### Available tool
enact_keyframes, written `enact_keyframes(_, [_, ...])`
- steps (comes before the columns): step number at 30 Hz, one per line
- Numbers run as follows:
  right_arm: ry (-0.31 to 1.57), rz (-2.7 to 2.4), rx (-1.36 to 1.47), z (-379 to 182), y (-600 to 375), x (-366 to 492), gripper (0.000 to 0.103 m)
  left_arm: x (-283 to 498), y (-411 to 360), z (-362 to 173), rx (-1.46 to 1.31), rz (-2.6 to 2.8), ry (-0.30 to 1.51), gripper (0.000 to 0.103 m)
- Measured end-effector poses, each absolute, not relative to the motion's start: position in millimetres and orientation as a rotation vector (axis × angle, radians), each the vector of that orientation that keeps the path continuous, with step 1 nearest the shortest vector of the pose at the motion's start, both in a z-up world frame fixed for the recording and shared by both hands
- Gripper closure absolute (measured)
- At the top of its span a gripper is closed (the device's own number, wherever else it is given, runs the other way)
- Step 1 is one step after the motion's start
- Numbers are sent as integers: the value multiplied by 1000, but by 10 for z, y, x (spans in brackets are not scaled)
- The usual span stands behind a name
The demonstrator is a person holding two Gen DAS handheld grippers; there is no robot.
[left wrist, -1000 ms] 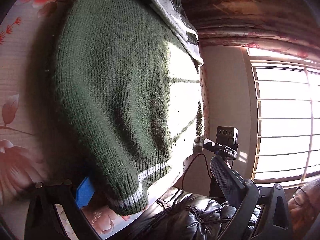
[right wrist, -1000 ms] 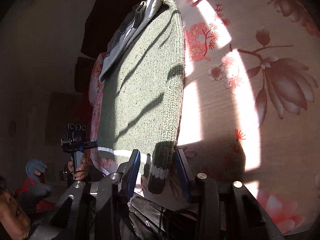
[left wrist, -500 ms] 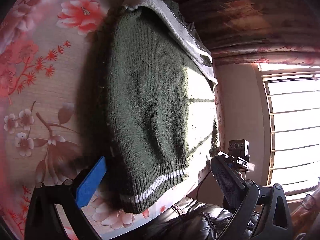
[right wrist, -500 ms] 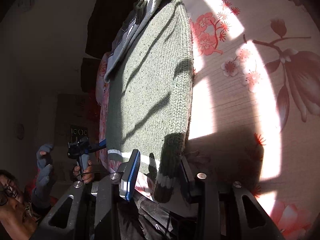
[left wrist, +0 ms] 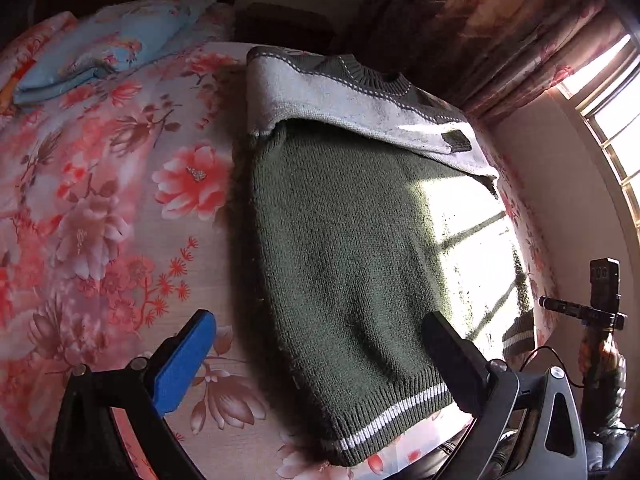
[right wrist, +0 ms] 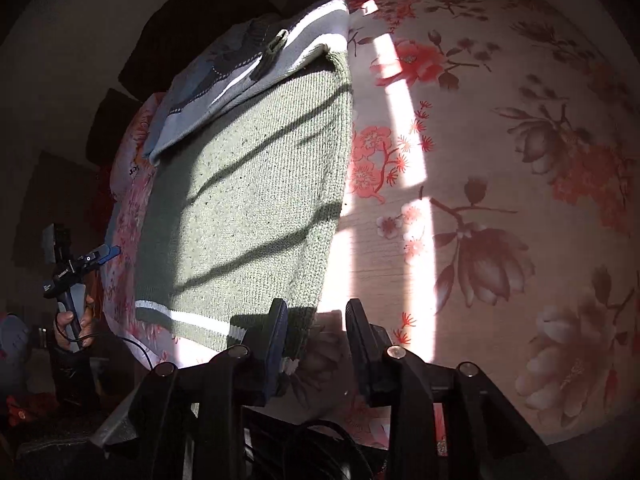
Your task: Fold small clothes
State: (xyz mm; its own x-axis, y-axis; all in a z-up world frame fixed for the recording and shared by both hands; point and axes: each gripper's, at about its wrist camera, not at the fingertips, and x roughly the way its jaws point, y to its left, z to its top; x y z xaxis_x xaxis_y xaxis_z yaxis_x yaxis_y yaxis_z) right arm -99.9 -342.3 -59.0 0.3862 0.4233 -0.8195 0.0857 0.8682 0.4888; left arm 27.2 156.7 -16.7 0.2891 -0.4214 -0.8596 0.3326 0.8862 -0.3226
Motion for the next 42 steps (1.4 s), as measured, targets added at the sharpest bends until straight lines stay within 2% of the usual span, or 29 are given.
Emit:
enact_keyframes(3, [1086, 324, 380, -283, -3234, -575, 69, 534, 1194, -144, 21, -525, 1107, 0])
enact_keyframes(6, [1071, 317, 215, -255, -2851, 23, 69, 903, 903, -278, 17, -544, 1115, 0])
enact_keyframes(13, [1149, 227, 118, -714, -2679, 756, 69, 1149, 566, -764, 161, -489, 1216, 0])
enact_keyframes(17, [1144, 229, 26, -790, -2573, 688, 69, 955, 593, -805, 298, -465, 1172, 0])
enact_keyframes(22, [1184, 214, -154, -781, -2520, 66, 69, 483, 964, -772, 317, -496, 1195, 0])
enact_keyframes(24, [1179, 173, -93, -706, -2725, -291, 69, 282, 1254, -709, 244, -501, 1235, 0])
enact_keyframes(26, [1156, 148, 76, -630, -3085, -640, 69, 166, 1650, -661, 56, -525, 1285, 0])
enact_keyframes(30, [1159, 245, 679, -958, -3826, -1139, 66, 127, 2377, -825, -452, -609, 1330, 0])
enact_keyframes(32, [1120, 311, 886, -1166, -3937, -1273, 66, 145, 2454, -849, -551, -654, 1318, 0])
enact_keyframes(35, [1076, 351, 969, -1251, -3910, -1346, 67, 109, 2340, -863, -594, -722, 1355, 0])
enact_keyframes(42, [1148, 465, 1008, -1344, -3569, -1316, 67, -95, 1734, -836, -538, -867, 1457, 0])
